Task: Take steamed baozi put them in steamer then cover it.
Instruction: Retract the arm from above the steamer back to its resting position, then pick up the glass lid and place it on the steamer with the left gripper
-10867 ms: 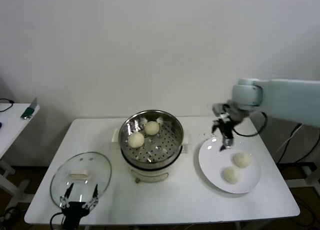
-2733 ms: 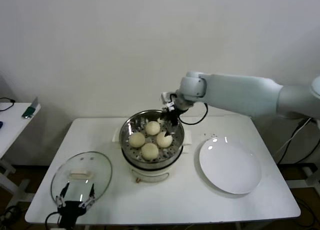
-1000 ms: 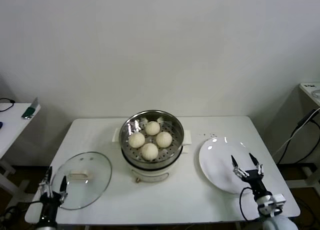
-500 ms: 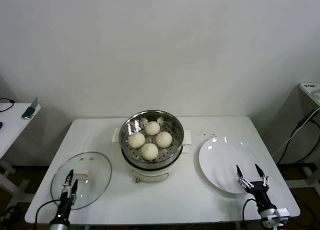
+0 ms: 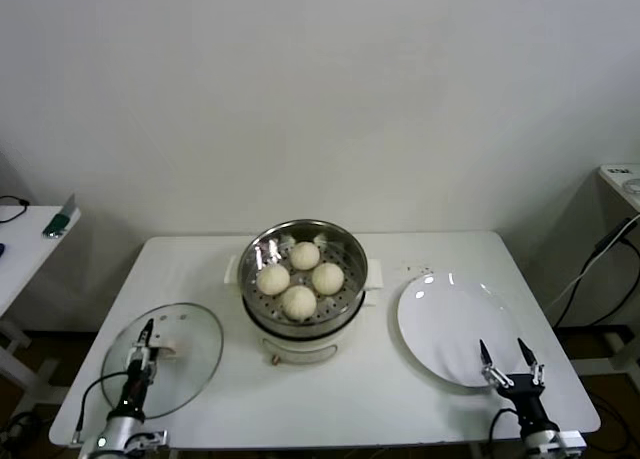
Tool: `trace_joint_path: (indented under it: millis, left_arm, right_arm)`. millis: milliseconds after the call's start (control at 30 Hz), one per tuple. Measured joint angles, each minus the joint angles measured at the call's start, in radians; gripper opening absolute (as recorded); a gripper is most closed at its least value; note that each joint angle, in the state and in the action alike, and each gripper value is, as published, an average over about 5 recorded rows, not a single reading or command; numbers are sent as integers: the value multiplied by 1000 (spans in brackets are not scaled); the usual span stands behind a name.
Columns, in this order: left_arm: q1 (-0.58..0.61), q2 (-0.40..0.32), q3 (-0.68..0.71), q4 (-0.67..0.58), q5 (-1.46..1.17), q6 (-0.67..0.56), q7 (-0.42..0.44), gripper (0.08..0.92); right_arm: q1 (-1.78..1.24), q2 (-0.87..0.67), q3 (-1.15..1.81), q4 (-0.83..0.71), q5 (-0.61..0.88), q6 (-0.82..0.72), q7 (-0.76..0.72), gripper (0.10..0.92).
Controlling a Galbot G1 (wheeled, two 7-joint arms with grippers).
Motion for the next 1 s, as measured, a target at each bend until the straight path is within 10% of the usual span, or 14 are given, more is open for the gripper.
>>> trace_joint_path:
  millis: [600,1000]
  left_arm:
    - [-3,30,4,20,-27,-20,-30,172]
    - [70,103,-12,-215,-237,100,137,141]
  right_arm:
    - [10,10,4,5,-17,-4,-2,823]
    - [8,4,8,30,-44,-38,1,823]
